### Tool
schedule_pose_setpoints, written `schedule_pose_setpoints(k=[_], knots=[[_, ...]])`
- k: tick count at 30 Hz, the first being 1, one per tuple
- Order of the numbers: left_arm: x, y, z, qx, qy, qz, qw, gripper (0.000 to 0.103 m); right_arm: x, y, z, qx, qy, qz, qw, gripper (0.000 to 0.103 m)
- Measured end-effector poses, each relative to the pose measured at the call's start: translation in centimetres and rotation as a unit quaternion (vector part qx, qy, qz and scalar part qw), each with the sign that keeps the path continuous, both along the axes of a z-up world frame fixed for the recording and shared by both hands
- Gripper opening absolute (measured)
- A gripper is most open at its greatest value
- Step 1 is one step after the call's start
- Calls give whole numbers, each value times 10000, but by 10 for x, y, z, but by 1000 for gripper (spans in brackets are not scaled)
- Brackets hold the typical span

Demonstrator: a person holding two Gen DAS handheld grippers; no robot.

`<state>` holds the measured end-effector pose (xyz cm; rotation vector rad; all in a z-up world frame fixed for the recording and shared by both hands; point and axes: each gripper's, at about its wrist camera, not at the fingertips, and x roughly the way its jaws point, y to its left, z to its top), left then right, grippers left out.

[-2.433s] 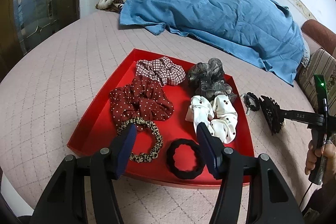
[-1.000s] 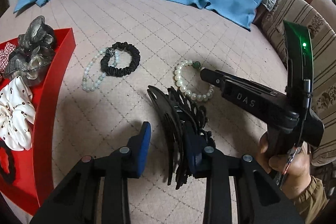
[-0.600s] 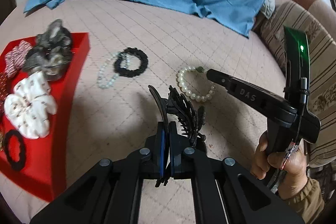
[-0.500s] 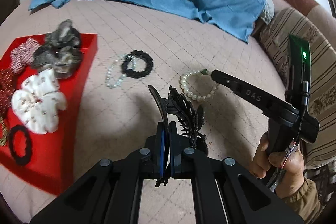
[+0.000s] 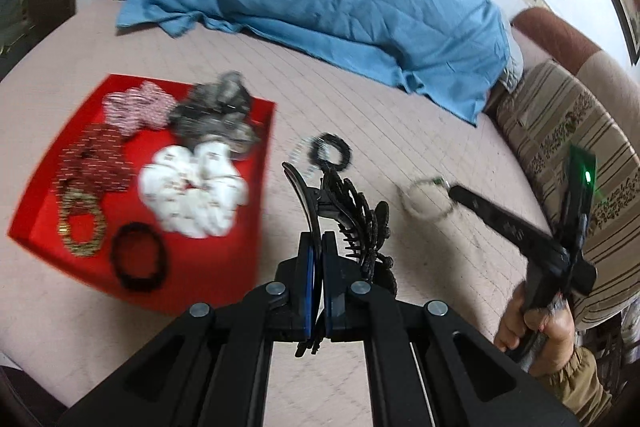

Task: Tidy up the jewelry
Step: 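Carry the claw clip in the left tool while the right carries the pearl bracelet to the tray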

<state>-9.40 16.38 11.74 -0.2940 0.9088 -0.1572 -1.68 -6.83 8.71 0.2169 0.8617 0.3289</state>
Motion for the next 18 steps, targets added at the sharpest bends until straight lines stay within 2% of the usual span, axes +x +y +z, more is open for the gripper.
schedule_pose_setpoints(k=[7,12,18], knots=[[-17,68,9,-151,-208,510,9984,4,-31,24,29,-41,-131,192,9997,10],[-20,119,6,-430,-209,935,9945,4,-39,62,61,-250,-318,530,9978,10],[-17,162,-4,-594,-144,1208,9908,4,-41,116,82,-354,-419,971,9938,10]])
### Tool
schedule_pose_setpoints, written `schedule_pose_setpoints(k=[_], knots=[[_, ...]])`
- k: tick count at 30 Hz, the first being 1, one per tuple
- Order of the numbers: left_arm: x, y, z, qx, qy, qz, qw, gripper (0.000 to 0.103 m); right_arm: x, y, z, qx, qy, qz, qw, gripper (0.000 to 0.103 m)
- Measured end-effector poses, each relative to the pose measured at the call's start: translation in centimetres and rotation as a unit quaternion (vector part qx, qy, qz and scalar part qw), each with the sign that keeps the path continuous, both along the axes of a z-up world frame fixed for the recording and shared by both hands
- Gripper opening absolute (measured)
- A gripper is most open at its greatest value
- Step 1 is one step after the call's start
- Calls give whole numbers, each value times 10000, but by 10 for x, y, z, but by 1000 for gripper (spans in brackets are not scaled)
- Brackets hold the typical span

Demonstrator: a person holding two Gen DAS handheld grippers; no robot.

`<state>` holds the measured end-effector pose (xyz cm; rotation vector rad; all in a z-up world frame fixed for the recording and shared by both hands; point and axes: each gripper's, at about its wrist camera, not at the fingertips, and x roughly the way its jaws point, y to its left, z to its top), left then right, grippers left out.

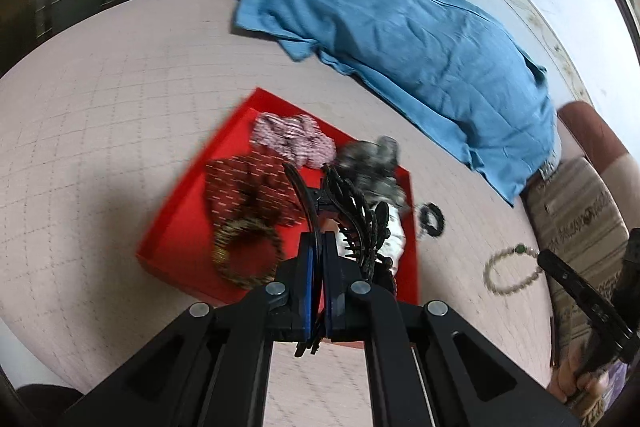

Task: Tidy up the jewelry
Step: 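Carry the claw clip in the left tool while the right carries the pearl bracelet to the tray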

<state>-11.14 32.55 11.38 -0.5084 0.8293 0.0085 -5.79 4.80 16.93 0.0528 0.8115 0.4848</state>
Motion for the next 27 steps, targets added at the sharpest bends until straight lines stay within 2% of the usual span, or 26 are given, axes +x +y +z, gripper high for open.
schedule_pose_setpoints(k=[4,14,21,27], knots=[[-3,15,-10,-235,-9,3,9997,4,2,35,0,8,89,259,9996,11],[1,14,-27,-601,13,-278,9978,4,28,125,-5,-308,246,892,9952,11],[7,15,-38,-670,51,-343,9972,4,58,162,-9,-556,346,964,9932,11],[16,10,-43,-713,30,-522,9961,4,86,186,-28,-650,605,896,9920,11]])
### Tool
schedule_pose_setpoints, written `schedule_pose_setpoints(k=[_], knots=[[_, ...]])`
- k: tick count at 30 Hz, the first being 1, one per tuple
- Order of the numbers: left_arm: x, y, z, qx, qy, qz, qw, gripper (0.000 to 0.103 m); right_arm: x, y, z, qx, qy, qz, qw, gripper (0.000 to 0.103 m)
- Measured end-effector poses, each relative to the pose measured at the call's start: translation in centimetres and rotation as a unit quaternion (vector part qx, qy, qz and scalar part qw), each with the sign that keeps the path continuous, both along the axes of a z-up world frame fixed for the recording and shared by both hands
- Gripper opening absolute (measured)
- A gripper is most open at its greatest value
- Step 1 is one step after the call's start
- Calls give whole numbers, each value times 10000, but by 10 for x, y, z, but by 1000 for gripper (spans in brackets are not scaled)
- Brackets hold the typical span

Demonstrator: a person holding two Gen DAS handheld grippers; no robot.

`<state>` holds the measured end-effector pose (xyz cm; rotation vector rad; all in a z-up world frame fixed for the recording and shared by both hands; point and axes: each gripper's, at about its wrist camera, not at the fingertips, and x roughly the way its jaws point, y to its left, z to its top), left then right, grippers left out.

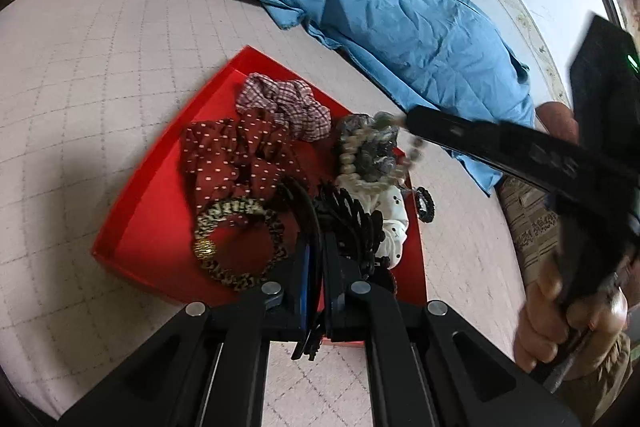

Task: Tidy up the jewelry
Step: 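Carry the claw clip in the left tool while the right carries the pearl bracelet to the tray, then open the left tool over the red tray while the right releases the pearl bracelet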

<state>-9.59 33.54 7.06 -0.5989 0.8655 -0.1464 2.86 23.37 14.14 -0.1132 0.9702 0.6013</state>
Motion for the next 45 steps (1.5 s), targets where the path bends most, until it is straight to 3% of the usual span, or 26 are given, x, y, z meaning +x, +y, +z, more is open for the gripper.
schedule_pose_setpoints(k=[15,31,33,35,42,45], knots=[[1,1,-3,128,72,112,9998,7,30,20,-48,-372,443,-154,9982,10],[-3,-1,1,329,33,197,9993,10,43,6,-68,-418,719,-462,9955,11],[-4,-2,2,396,9,228,9990,13,44,4,-70,-408,747,-485,9952,11],[-6,-4,5,469,-37,258,9986,22,44,3,-73,-425,766,-495,9949,11],[-8,-8,11,738,-148,273,9968,25,40,-2,-74,-362,795,-558,9946,11],[-9,-9,13,849,-183,305,9958,32,36,-4,-70,-295,774,-568,9949,16]])
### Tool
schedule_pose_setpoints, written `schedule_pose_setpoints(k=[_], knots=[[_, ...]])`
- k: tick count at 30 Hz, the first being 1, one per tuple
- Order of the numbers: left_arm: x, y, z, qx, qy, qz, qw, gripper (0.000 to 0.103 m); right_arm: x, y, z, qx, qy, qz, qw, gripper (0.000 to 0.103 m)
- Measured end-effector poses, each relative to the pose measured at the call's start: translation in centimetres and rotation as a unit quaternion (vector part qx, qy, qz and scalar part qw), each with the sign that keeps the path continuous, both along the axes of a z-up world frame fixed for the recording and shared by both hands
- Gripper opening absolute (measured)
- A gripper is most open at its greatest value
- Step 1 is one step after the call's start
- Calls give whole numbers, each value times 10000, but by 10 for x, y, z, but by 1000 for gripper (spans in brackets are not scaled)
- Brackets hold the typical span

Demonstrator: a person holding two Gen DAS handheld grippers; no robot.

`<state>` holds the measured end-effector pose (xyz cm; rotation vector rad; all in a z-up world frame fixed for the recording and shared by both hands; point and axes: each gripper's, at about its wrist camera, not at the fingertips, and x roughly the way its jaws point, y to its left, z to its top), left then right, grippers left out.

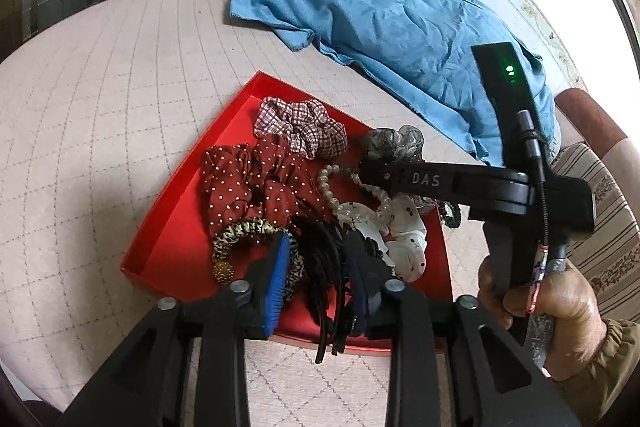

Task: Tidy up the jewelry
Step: 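Open the left tool over the red tray while the right releases the pearl bracelet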

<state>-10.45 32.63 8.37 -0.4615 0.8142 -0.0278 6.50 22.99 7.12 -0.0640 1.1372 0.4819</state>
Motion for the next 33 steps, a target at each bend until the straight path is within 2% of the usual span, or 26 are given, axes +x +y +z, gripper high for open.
schedule_pose_setpoints(k=[2,4,8,10,14,22,33], knots=[[-3,0,3,103,-66,59,9999,45,-4,-1,6,52,-78,13,10000,25],[-5,0,5,212,-141,111,9996,50,-9,-1,12,47,-189,55,9998,34],[-8,-5,10,538,-224,148,9982,55,-18,1,23,2,-389,158,9991,36],[-9,-10,13,764,-265,158,9966,57,-22,-2,29,15,-494,169,9986,42],[-14,-18,18,1156,-372,179,9924,64,-26,-13,38,91,-571,108,9983,44],[-20,-25,18,1407,-347,161,9893,67,-35,-55,50,180,-659,-225,9974,48],[-25,-39,8,1731,-219,99,9846,67,-43,-136,52,230,-682,-890,9934,51]])
